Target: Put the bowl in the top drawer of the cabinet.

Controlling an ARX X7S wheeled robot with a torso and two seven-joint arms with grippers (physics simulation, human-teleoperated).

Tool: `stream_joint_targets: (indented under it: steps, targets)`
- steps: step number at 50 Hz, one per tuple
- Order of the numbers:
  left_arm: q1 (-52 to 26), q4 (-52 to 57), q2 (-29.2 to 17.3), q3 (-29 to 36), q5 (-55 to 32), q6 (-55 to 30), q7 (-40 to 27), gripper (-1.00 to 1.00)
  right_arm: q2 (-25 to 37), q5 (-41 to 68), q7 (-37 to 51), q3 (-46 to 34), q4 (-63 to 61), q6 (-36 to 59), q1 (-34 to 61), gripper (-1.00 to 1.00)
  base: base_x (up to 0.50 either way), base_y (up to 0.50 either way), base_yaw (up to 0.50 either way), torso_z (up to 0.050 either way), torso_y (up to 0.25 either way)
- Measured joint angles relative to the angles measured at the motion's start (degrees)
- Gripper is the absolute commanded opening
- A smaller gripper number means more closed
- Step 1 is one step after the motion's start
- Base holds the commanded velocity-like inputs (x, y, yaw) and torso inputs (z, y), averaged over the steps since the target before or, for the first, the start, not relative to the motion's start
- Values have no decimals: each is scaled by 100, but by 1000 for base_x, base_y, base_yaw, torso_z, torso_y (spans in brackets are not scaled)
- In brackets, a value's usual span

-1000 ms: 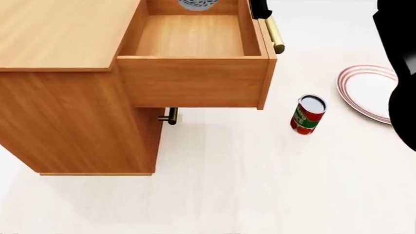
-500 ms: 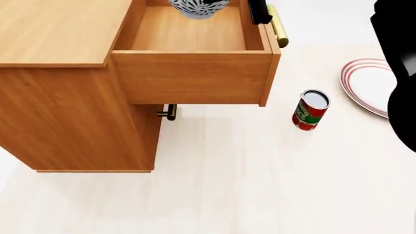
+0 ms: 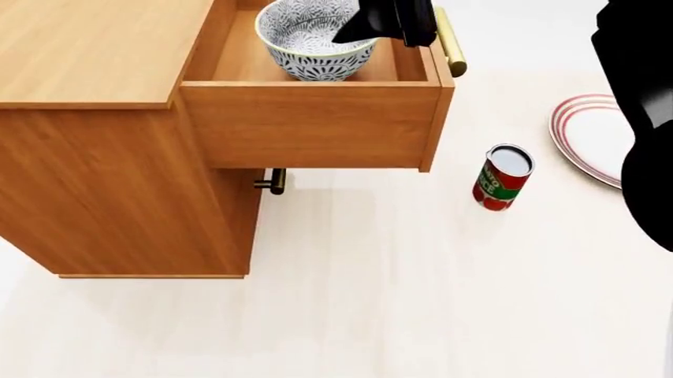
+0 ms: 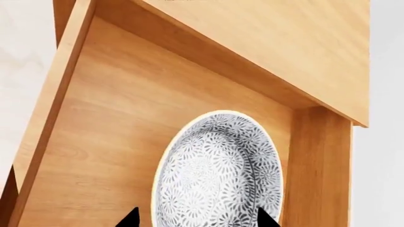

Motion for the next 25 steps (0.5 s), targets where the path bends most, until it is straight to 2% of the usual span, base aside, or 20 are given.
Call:
stream_joint_targets:
  steps: [18, 25]
  targets:
    - [-23, -12, -12, 64, 9, 60, 12, 100, 0, 113, -87, 84, 70, 39, 172, 100, 0, 0, 0, 0, 0]
    - [4, -7, -4, 67, 41, 87, 40, 100, 3, 146, -51, 397, 182, -100, 374, 100, 0, 0, 0, 0, 0]
